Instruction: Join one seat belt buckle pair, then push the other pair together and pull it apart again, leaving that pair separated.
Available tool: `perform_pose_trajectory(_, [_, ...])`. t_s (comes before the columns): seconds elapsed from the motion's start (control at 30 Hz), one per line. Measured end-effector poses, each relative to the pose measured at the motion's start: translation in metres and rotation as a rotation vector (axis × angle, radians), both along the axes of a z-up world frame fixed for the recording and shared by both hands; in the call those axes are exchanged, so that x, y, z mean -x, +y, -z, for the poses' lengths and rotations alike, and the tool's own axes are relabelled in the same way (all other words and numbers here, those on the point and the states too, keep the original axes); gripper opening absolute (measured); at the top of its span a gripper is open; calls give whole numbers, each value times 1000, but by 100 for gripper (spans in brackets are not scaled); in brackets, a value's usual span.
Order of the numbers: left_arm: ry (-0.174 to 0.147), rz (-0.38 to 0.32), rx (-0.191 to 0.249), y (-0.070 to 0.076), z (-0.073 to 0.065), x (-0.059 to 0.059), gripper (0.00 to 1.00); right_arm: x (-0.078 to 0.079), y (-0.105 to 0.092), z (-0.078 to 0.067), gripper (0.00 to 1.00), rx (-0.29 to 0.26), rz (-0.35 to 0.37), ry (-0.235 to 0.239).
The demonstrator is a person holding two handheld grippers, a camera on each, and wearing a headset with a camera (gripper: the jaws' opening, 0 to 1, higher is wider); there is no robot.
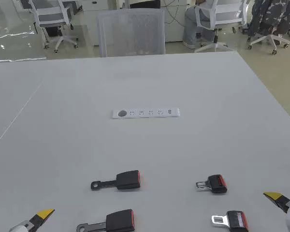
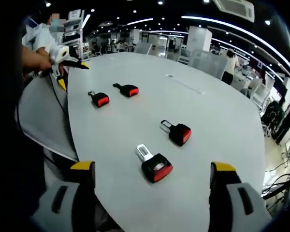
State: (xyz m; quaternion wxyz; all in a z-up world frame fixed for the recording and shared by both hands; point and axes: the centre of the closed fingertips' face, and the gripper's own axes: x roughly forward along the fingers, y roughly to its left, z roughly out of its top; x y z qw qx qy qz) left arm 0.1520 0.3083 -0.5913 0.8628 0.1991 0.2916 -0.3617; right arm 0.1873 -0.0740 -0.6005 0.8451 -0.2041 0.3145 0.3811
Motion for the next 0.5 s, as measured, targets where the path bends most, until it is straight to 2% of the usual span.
perform_pose_trajectory(0.23, [-1,8,-1,-3,-2,-3,100,4,1,0,96,0,-3,18])
perform_pose_trajectory(0.5, [-1,14,-6,-4,-2,-4,100,-1,-1,-6,100,4,10,3])
